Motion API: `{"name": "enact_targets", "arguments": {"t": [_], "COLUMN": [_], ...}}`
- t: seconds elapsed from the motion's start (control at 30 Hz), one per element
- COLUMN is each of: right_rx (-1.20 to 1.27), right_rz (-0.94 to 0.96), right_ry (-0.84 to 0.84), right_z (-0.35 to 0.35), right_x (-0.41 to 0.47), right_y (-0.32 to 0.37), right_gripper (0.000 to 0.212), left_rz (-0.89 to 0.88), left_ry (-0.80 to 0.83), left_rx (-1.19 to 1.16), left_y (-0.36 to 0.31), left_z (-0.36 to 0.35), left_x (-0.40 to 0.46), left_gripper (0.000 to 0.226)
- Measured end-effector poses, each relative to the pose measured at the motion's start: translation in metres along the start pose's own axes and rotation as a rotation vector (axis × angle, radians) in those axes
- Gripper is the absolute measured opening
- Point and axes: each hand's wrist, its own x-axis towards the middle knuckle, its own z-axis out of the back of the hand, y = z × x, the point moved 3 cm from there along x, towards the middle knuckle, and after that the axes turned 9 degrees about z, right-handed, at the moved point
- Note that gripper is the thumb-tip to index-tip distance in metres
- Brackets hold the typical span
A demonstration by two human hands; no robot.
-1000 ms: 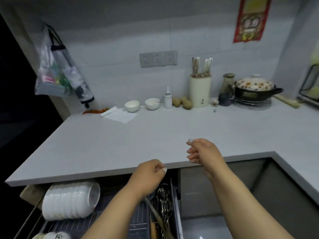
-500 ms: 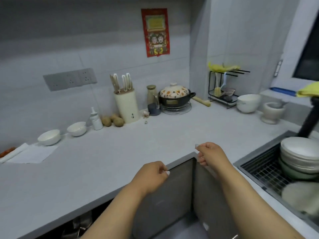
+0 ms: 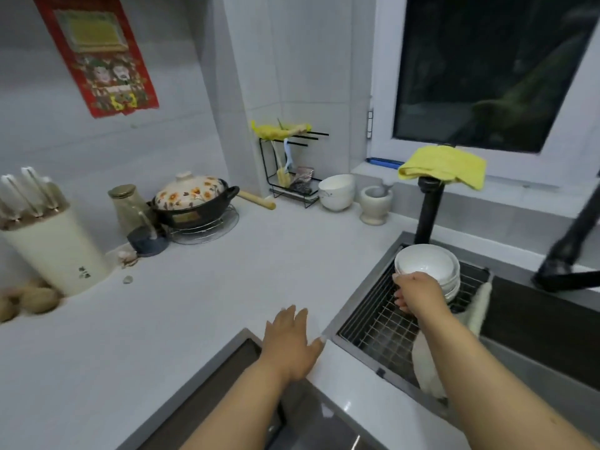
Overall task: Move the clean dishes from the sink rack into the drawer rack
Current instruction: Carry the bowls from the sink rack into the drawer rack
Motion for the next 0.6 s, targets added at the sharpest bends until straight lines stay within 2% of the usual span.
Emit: {"name": "enact_targets", "arguments": {"t": [0.13, 0.27, 0.33, 0.47, 0.6], "right_rx": [-0.154, -0.385, -0.541, -1.136, -1.321], "right_rz": [-0.043, -0.014, 0.018, 0.174, 0.286], "right_ry": [-0.159, -0.184, -0.155, -0.039, 0.099], "right_z": [0.036, 0.055, 0.060, 0.058, 0.050], "right_x": [0.046, 0.068, 0.076, 0.088, 0.095], "right_y": [-0.027, -0.034, -0.034, -0.030, -0.037], "right_gripper": [0.029, 0.037, 0.047, 0.051, 0.045], "left_rz": [-0.043, -0.094, -0.106, -0.102, -0.114], "left_ry": [0.059, 0.121, 0.143, 0.175, 0.179], "left_rx": [0.102, 0.168, 0.210, 0.292, 0.335], "left_y": [-0.034, -0.055, -0.060, -0.065, -0.070], "left_z": [-0.032, -0.053, -0.060, -0.070, -0.070], "left_x": [0.036, 0.061, 0.073, 0.088, 0.097], "left_gripper": [0.077, 0.080, 0.081, 0.083, 0.084]}}
